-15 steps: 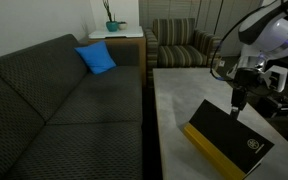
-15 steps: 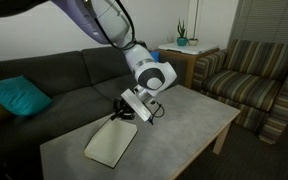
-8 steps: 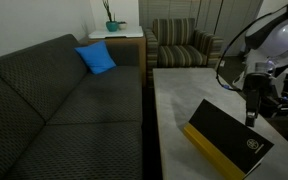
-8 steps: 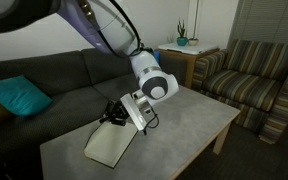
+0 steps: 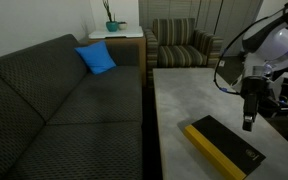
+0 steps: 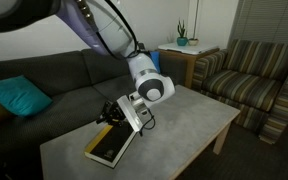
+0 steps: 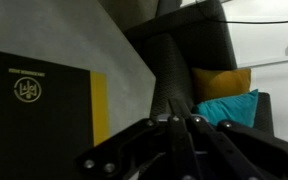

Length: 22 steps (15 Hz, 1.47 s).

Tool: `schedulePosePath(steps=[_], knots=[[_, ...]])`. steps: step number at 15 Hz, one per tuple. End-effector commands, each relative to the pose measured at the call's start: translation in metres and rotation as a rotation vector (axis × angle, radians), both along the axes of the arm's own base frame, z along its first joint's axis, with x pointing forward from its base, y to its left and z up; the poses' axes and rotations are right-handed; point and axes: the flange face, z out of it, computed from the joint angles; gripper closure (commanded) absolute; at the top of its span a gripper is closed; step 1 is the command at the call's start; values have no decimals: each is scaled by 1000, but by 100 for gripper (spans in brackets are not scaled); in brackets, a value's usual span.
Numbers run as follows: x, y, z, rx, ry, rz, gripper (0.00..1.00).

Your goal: Open the cover of the book on the table

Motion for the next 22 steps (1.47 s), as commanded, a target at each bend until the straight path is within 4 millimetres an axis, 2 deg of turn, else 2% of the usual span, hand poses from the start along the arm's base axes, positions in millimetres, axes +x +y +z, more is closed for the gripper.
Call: schedulePosePath(steps=[1, 7, 11, 14, 16, 22], knots=[[14, -7, -15, -120, -163, 38, 100], [37, -26, -36, -363, -449, 64, 100], [39, -48, -50, -471, -639, -26, 100], [31, -55, -57, -492, -668, -87, 100], [27, -56, -60, -491, -627, -116, 100], [18, -49, -62, -418, -552, -162, 100]])
